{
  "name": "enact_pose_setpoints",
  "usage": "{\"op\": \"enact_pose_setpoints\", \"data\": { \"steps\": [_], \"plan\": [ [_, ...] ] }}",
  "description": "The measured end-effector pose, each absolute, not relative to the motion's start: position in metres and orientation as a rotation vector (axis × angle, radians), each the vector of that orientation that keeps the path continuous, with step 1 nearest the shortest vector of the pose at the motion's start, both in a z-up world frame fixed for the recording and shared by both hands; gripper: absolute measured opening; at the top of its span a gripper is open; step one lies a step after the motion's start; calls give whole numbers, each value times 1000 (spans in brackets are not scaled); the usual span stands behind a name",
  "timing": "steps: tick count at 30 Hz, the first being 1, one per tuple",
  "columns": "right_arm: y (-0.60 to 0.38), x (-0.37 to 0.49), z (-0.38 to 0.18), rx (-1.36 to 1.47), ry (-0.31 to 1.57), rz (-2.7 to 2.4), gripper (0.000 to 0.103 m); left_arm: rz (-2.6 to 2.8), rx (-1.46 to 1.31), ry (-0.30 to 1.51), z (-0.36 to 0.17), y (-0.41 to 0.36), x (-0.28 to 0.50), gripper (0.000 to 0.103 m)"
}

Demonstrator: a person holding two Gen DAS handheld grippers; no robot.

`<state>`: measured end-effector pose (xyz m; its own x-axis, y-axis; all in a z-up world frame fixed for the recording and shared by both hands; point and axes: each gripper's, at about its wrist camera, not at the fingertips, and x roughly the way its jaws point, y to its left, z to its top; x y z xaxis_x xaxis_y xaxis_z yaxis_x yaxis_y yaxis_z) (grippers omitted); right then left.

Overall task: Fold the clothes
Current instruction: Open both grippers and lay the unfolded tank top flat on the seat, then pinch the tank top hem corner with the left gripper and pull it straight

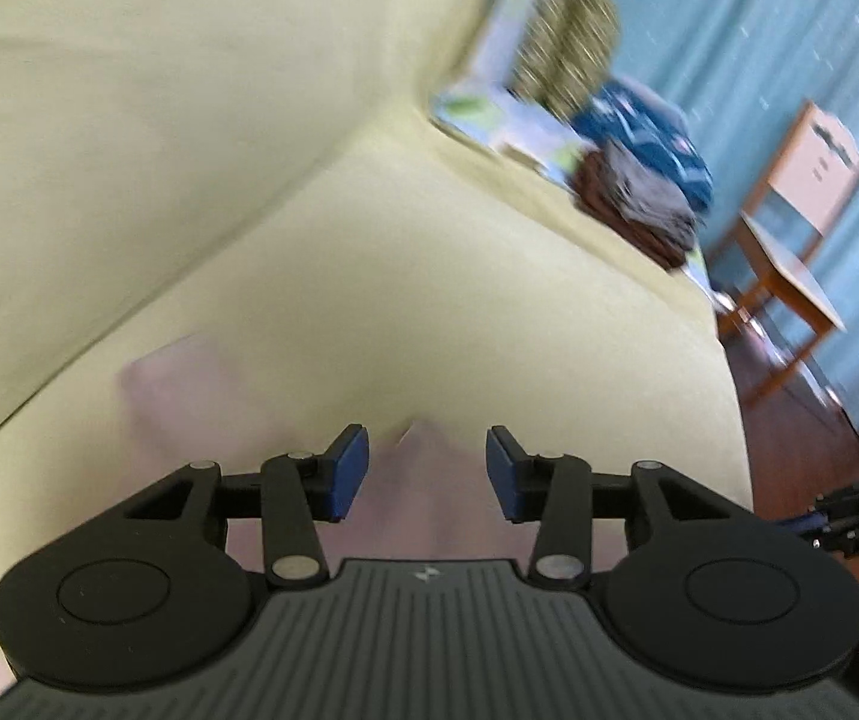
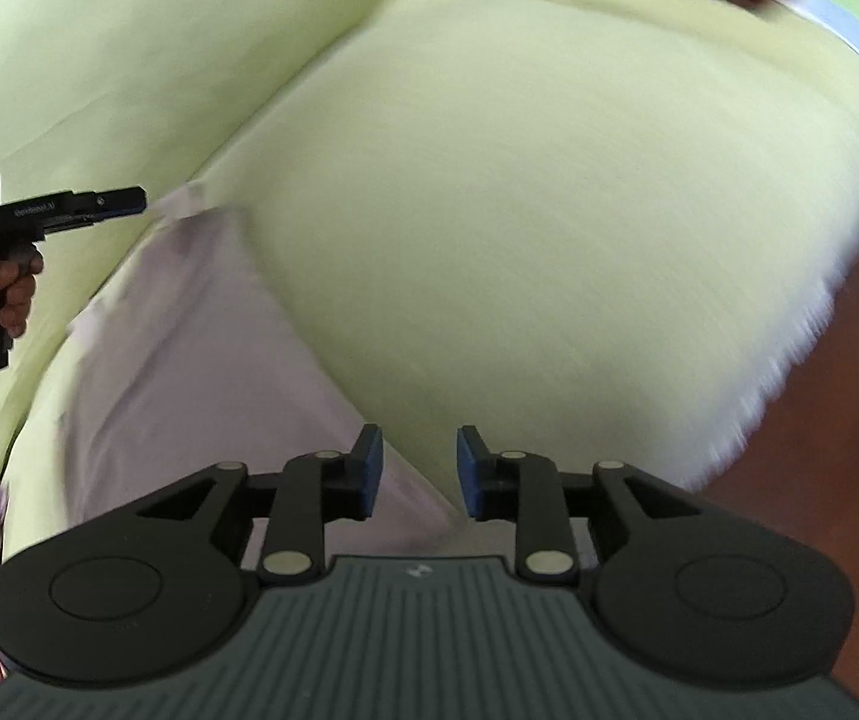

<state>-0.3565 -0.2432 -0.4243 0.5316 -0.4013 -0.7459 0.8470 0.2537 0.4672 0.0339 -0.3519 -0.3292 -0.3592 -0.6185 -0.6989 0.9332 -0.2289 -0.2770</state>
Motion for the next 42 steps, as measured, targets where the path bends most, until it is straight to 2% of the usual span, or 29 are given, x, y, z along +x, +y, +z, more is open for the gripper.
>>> {"op": "enact_pose_setpoints", "data": {
  "steps": [6,9,14,17,23,28,31,33,38,42],
  "plan": [
    [-264,-300,-423,846,519,-688,29,-1589,413,772,-360,-236,79,53],
    [-251,-269,-420,780,495,-571,29,-1510,390,744,-372,-175,77,53],
    [-202,-236,-411,603,537,-402,29,-1409,377,713,-371,-82,40,53],
    [-157,-233,-397,396,616,-349,29,-1344,436,678,-371,-33,4,53],
    [-92,-243,-381,40,754,-320,28,-1282,639,623,-384,11,-50,53],
    [-70,-256,-384,-64,842,-328,29,-1260,767,531,-395,23,-86,53],
    [-65,-259,-391,-128,956,-302,28,-1278,871,472,-411,25,-102,53],
    [-61,-263,-395,-170,984,-295,29,-1284,938,426,-423,27,-112,48],
    [-61,-277,-399,-201,1001,-304,29,-1265,1043,345,-440,28,-123,42],
    [-75,-286,-401,-164,997,-337,30,-1257,1073,345,-442,25,-124,42]
  ]
}}
